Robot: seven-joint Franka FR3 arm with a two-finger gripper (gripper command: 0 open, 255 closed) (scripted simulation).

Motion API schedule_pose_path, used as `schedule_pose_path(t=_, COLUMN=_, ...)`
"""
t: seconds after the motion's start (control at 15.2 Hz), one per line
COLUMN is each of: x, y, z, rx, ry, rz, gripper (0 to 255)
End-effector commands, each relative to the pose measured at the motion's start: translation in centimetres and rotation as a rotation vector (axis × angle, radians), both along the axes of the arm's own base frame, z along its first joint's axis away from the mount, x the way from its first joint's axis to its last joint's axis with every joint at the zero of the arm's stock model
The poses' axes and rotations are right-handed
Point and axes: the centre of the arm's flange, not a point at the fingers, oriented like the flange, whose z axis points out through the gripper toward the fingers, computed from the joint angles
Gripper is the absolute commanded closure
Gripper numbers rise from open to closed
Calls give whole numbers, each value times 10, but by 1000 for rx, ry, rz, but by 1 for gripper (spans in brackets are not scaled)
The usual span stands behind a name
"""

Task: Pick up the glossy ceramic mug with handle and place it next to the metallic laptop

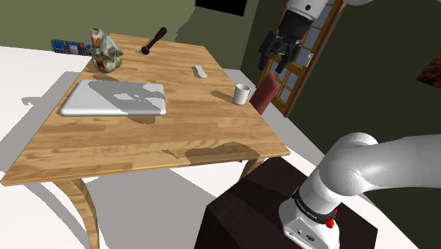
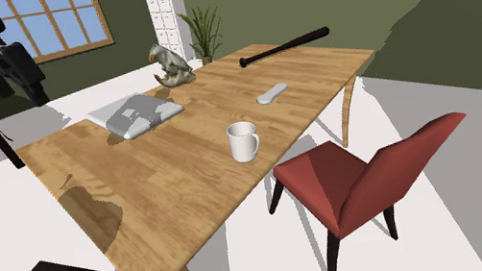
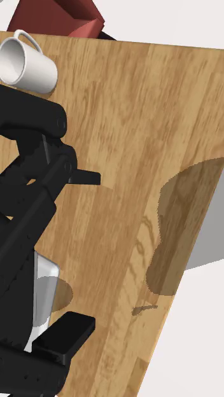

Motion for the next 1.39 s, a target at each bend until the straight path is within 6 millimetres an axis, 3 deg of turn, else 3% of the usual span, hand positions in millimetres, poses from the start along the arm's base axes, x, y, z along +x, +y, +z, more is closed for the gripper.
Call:
schedule_pose_path(t=0.0, x=0, y=0, z=0, rx=0, ry=0, rz=0, gripper=0)
schedule_pose_path(t=1.32, x=177, y=-131, z=-134, rx=-96, ry=33, rz=-33, gripper=0)
